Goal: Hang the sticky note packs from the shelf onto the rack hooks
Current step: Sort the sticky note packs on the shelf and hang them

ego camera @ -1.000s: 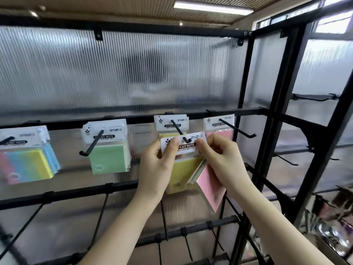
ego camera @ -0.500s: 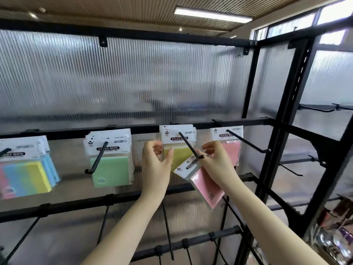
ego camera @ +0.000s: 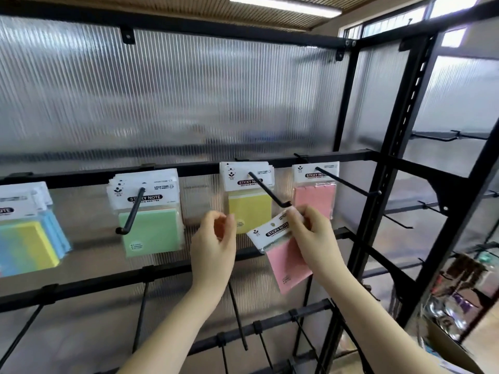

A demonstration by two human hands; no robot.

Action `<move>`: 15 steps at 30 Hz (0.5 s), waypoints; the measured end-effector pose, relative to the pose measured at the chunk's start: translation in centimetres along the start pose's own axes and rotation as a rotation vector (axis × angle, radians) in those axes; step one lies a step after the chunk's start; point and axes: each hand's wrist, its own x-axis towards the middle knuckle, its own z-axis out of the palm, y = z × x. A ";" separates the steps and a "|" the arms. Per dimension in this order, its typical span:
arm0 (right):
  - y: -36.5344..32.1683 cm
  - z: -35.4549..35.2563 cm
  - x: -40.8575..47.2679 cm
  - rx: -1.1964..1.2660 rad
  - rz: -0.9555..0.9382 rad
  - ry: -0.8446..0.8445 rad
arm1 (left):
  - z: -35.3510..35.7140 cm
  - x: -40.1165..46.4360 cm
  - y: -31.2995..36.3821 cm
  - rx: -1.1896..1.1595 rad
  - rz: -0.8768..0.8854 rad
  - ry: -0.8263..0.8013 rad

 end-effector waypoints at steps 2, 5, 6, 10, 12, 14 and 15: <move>0.2 -0.7 -1.2 0.077 -0.027 0.100 | 0.2 -1.1 1.1 -0.117 0.002 -0.141; 0.1 -2.1 -2.5 0.141 -0.071 0.244 | 1.3 -3.0 3.2 -0.246 -0.014 -0.409; 0.0 -2.6 -2.9 0.148 -0.094 0.275 | 1.8 -3.5 4.0 -0.283 -0.030 -0.476; -0.8 -5.0 -4.3 0.125 -0.214 0.343 | 4.0 -4.4 6.9 -0.405 -0.040 -0.529; -1.2 -6.2 -4.5 0.091 -0.284 0.348 | 4.9 -4.4 7.9 -0.427 0.004 -0.492; -1.7 -7.3 -4.2 0.083 -0.337 0.360 | 5.9 -4.4 8.7 -0.429 0.037 -0.457; -2.0 -7.8 -3.9 0.090 -0.352 0.367 | 6.3 -4.4 9.2 -0.432 0.041 -0.446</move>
